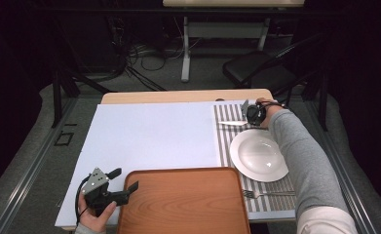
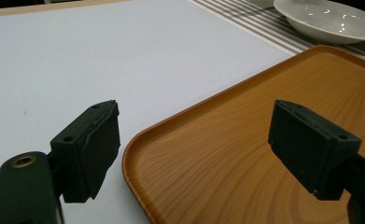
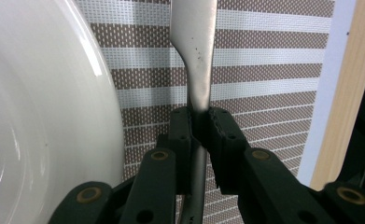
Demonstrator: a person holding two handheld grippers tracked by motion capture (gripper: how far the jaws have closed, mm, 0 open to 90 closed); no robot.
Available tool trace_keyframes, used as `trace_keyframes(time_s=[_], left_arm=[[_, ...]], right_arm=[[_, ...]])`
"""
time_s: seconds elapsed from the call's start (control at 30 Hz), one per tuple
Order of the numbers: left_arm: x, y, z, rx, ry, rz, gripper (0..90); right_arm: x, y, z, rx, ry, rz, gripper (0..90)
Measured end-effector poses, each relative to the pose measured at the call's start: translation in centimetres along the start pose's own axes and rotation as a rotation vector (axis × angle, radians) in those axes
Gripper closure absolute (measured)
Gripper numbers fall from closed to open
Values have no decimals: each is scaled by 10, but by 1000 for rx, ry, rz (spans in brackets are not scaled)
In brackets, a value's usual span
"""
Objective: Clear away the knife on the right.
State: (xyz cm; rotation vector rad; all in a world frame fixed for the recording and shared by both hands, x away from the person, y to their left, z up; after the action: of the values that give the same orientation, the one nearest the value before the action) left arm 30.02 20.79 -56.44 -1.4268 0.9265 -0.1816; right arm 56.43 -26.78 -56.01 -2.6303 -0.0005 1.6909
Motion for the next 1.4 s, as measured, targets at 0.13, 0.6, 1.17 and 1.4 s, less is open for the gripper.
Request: trace_keyframes(time_s=[0.13, 0.6, 1.17, 1.4], left_arm=[[-1, 0, 0, -5, -1, 0, 169], [0, 0, -1, -8, 4, -3, 169], [-4, 0, 0, -6, -3, -6, 169], [-4, 1, -2, 6, 1, -2, 169]], right_arm=[[-7, 0, 2, -3, 6, 14, 800], [-33, -4, 4, 9, -2, 102, 801], [-64, -10, 11, 189, 87, 57, 801], [-75, -12, 18, 274, 77, 25, 802]])
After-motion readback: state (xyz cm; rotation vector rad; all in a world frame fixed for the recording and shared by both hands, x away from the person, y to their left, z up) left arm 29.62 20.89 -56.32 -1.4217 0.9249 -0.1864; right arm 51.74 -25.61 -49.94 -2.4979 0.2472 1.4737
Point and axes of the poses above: each handheld gripper's, and its own axes: x roughly forward along the jaws, y roughly out of its underside, z roughly to its left, the point moved 6 cm from there along x, roughly forward along the jaws, and after that the axes turned 2 degrees about y, right-handed, at the moved point
